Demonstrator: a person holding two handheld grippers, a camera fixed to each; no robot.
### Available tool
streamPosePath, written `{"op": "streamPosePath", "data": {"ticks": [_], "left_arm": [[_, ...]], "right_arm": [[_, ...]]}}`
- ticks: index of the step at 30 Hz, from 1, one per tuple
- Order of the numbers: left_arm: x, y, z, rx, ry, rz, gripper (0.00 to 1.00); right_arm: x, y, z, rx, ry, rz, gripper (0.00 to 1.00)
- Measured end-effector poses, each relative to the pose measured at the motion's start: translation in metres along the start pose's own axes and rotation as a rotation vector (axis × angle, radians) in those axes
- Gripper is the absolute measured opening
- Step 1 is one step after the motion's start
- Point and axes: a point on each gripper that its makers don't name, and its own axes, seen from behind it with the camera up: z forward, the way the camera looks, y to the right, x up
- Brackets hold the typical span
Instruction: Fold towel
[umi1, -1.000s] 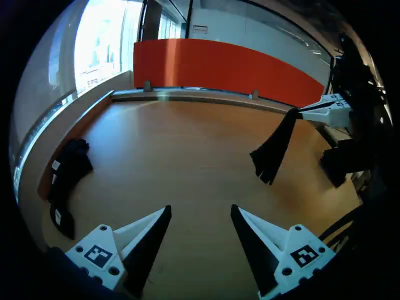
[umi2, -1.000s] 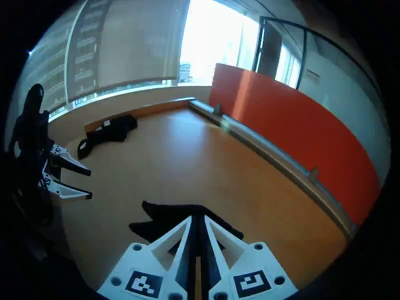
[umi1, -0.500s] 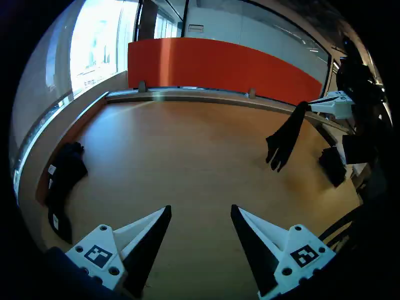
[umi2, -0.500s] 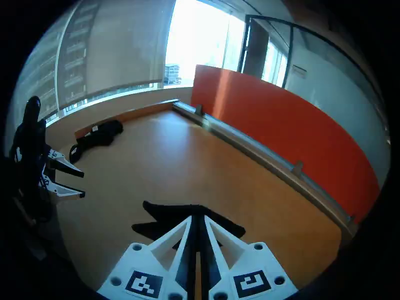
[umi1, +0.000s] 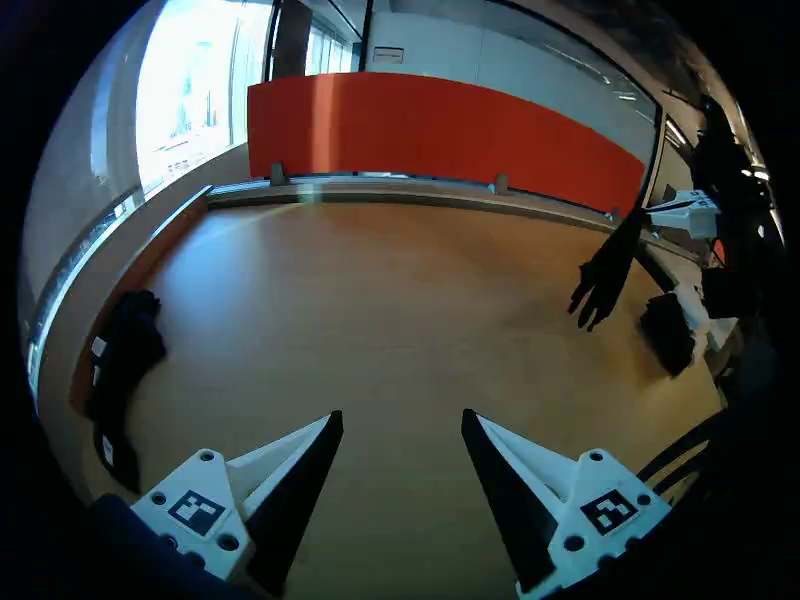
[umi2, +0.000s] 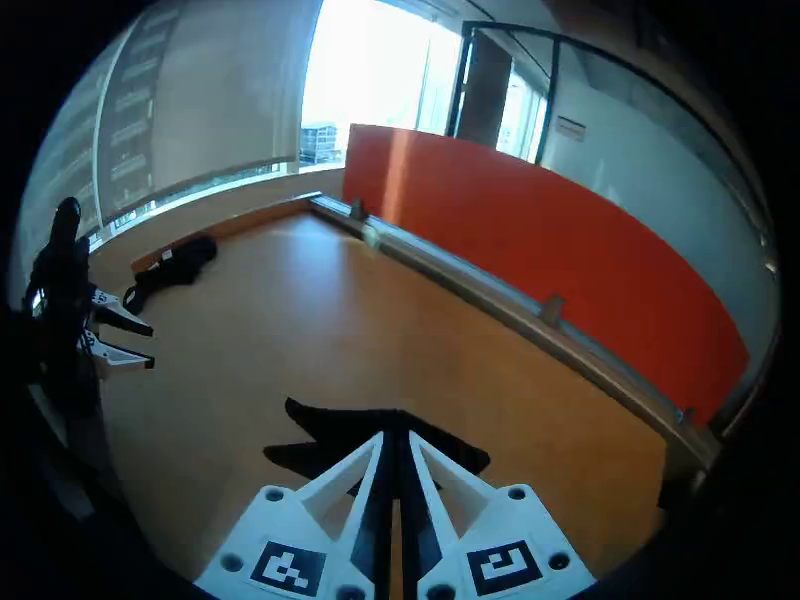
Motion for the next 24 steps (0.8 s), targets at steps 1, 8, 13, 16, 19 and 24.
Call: {"op": "streamPosePath", "data": {"ticks": [1, 8, 13, 16, 19, 24], "left_arm": [[0.0, 0.001, 0.001, 0.001, -0.001, 0.002, 0.88], [0.003, 0.004, 0.003, 0.006, -0.004, 0.011, 0.88], [0.004, 0.005, 0.004, 0.01, -0.008, 0.015, 0.88], [0.005, 0.006, 0.004, 0.013, -0.01, 0.019, 0.88], [0.005, 0.008, 0.005, 0.015, -0.013, 0.024, 0.88], [0.005, 0.013, 0.007, 0.013, -0.017, 0.03, 0.87]], "right_arm": [[-0.003, 0.006, -0.002, -0.005, -0.003, 0.001, 0.02], [-0.022, 0.048, -0.021, -0.044, -0.023, 0.013, 0.02], [-0.035, 0.079, -0.035, -0.075, -0.032, 0.041, 0.02], [-0.044, 0.097, -0.043, -0.095, -0.039, 0.056, 0.02], [-0.053, 0.114, -0.05, -0.115, -0.047, 0.07, 0.02], [-0.067, 0.142, -0.062, -0.149, -0.063, 0.092, 0.02]]}}
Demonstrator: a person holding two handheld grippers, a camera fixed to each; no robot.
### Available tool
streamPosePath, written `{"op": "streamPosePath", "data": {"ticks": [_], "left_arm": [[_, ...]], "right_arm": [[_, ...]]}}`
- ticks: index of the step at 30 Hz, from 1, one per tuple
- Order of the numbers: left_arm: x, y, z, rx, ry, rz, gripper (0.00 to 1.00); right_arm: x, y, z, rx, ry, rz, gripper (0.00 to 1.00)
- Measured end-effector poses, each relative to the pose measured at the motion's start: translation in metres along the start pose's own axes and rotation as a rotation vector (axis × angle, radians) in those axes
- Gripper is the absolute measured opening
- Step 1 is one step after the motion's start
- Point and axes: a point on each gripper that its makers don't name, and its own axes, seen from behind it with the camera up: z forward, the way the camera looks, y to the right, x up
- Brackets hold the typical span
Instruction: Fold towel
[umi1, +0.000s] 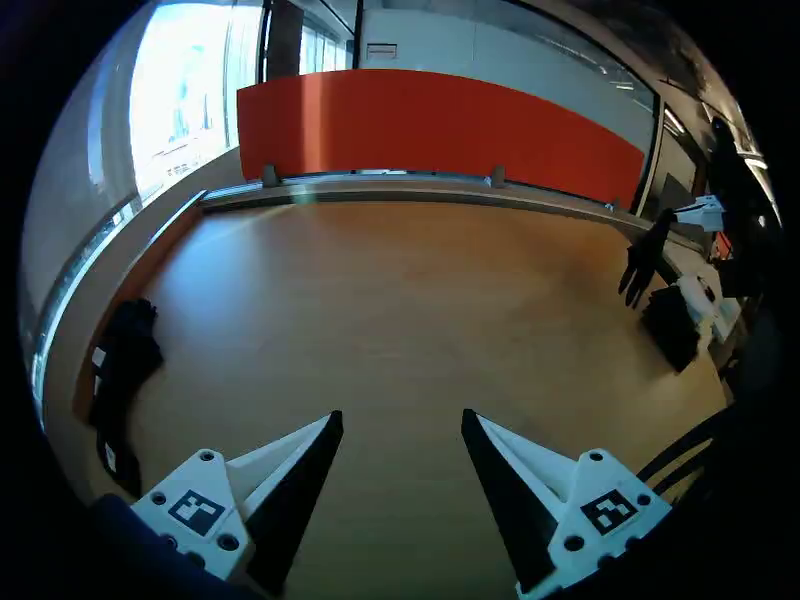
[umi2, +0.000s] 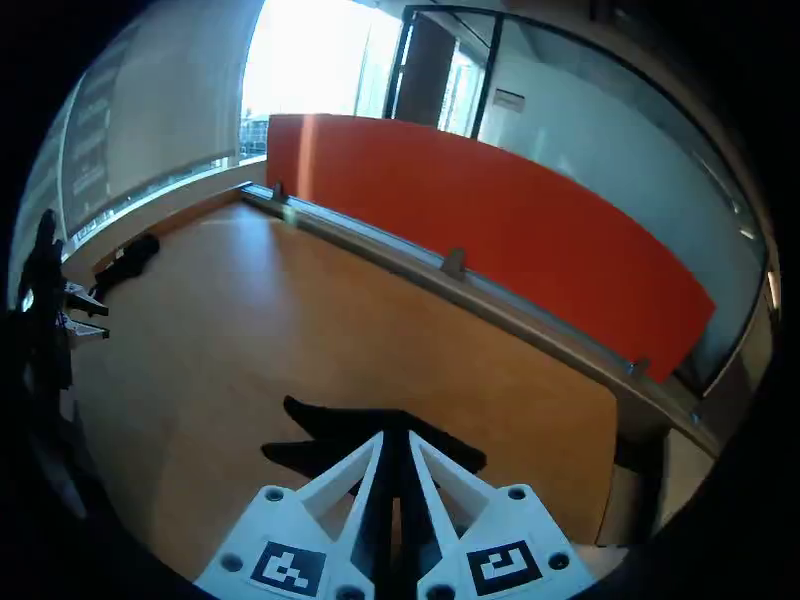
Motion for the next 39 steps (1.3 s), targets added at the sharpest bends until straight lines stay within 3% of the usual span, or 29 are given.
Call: {"op": "streamPosePath", "data": {"ticks": [9, 17, 29, 39], "left_arm": [[0.004, 0.009, 0.002, -0.003, -0.004, 0.017, 0.88], [0.009, 0.017, 0.005, -0.006, -0.003, 0.029, 0.88], [0.01, 0.026, 0.006, -0.02, -0.004, 0.042, 0.88], [0.008, 0.033, 0.003, -0.033, -0.007, 0.05, 0.88]], "right_arm": [[-0.019, 0.051, -0.012, -0.053, -0.031, 0.018, 0.02], [-0.029, 0.08, -0.021, -0.077, -0.048, 0.03, 0.02], [-0.057, 0.087, -0.04, -0.097, -0.077, 0.052, 0.02], [-0.106, 0.085, -0.068, -0.129, -0.133, 0.09, 0.02]]}}
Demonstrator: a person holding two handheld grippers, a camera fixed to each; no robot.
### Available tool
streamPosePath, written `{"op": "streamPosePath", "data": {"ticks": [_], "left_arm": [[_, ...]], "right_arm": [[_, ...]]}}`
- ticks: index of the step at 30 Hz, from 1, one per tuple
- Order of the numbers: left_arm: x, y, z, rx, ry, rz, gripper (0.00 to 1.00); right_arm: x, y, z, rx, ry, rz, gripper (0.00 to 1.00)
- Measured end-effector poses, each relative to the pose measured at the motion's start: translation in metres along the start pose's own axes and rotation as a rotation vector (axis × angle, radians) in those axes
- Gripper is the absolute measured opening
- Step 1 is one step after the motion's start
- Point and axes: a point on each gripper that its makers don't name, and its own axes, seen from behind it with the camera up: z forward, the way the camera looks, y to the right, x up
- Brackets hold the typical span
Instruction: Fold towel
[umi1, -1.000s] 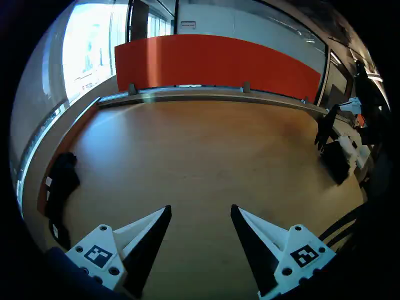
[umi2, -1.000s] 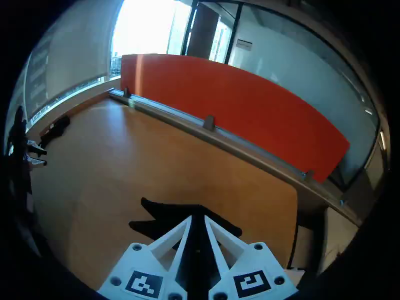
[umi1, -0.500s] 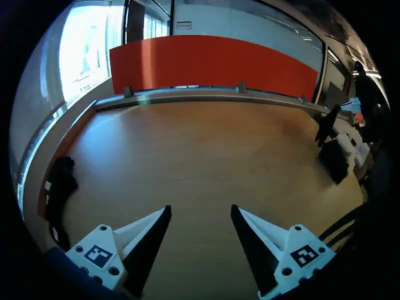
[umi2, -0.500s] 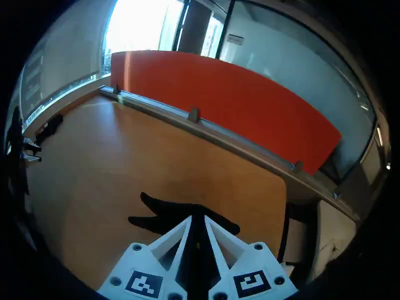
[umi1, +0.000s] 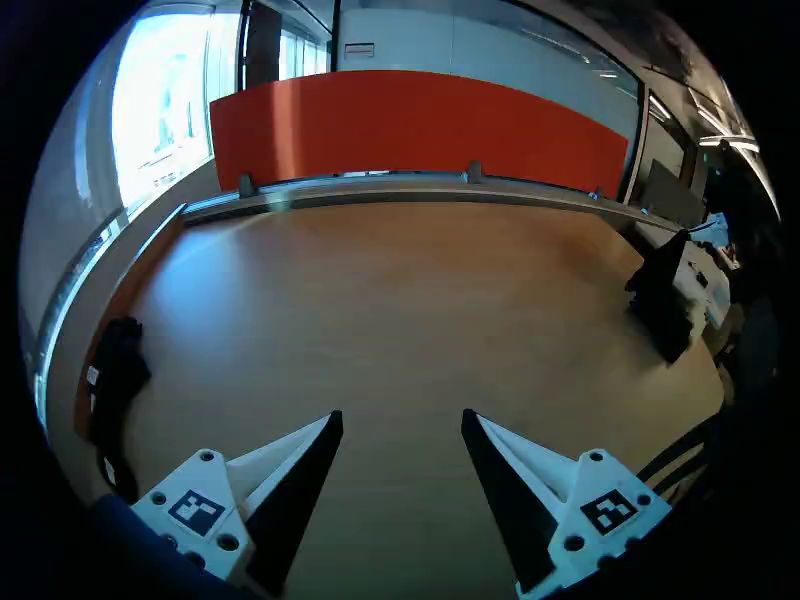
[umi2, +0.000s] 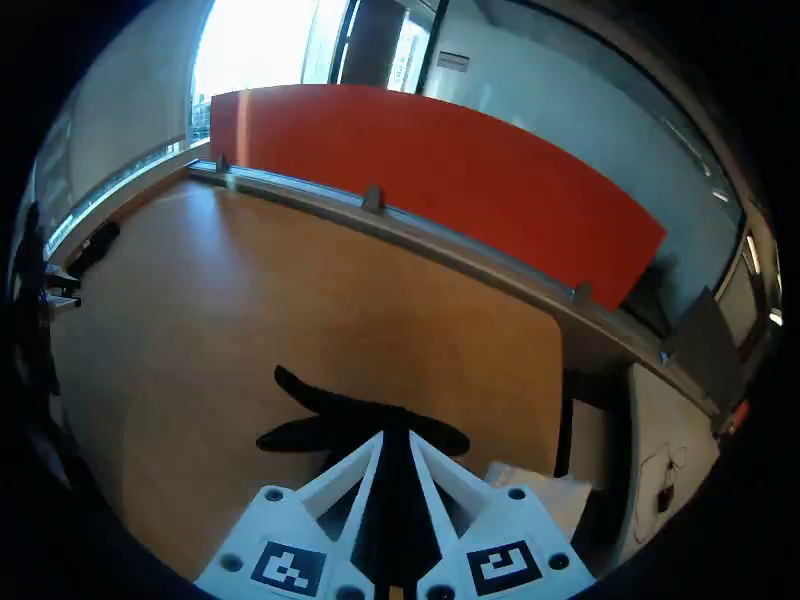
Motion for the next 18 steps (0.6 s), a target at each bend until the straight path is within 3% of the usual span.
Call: {"op": "streamPosePath", "data": {"ticks": [8, 18], "left_arm": [[-0.004, 0.003, -0.001, -0.007, -0.004, -0.002, 0.88], [-0.004, 0.005, -0.003, -0.013, 0.001, 0.004, 0.87]], "right_arm": [[-0.045, -0.007, -0.015, -0.017, -0.05, 0.02, 0.02], [-0.067, -0.007, -0.021, -0.047, -0.075, 0.041, 0.02]]}}
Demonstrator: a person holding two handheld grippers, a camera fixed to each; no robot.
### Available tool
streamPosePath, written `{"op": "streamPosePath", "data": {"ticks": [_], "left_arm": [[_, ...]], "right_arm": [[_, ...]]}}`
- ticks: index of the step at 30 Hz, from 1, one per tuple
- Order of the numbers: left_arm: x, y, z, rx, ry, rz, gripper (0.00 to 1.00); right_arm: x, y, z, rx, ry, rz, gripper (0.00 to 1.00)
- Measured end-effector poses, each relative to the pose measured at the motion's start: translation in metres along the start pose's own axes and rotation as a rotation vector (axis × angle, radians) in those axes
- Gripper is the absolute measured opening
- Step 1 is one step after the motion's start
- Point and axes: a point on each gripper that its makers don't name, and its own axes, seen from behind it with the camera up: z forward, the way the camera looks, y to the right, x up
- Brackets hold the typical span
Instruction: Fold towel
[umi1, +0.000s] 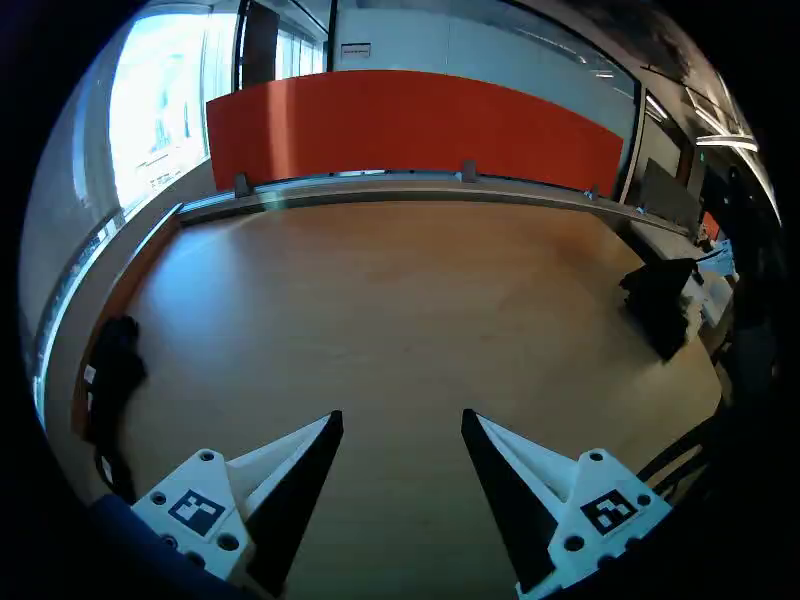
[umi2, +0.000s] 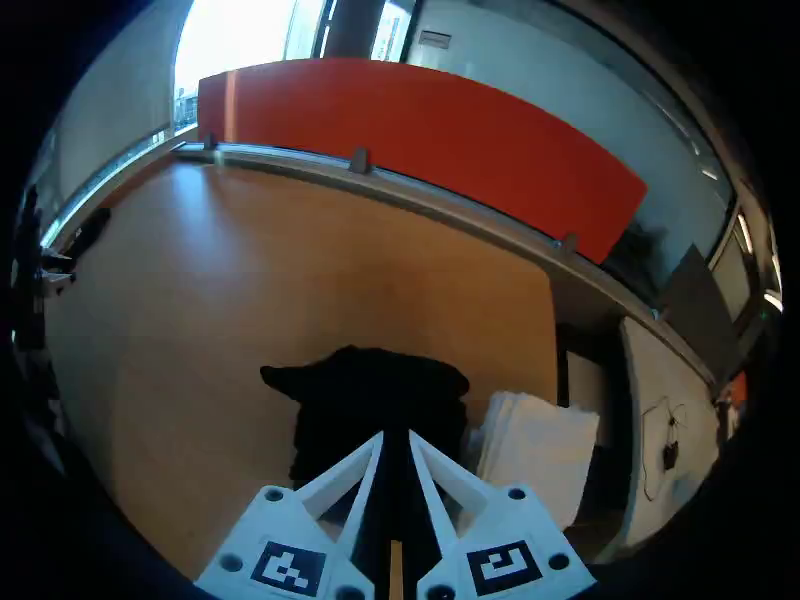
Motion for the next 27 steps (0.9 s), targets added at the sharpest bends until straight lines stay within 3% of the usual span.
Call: {"op": "streamPosePath", "data": {"ticks": [11, 27], "left_arm": [[-0.003, -0.005, -0.005, 0.013, -0.004, 0.003, 0.88], [-0.009, -0.008, -0.01, 0.036, -0.021, 0.019, 0.88]], "right_arm": [[-0.049, 0.015, 0.007, -0.044, -0.076, 0.075, 0.02], [-0.124, 0.027, 0.039, -0.086, -0.203, 0.184, 0.02]]}}
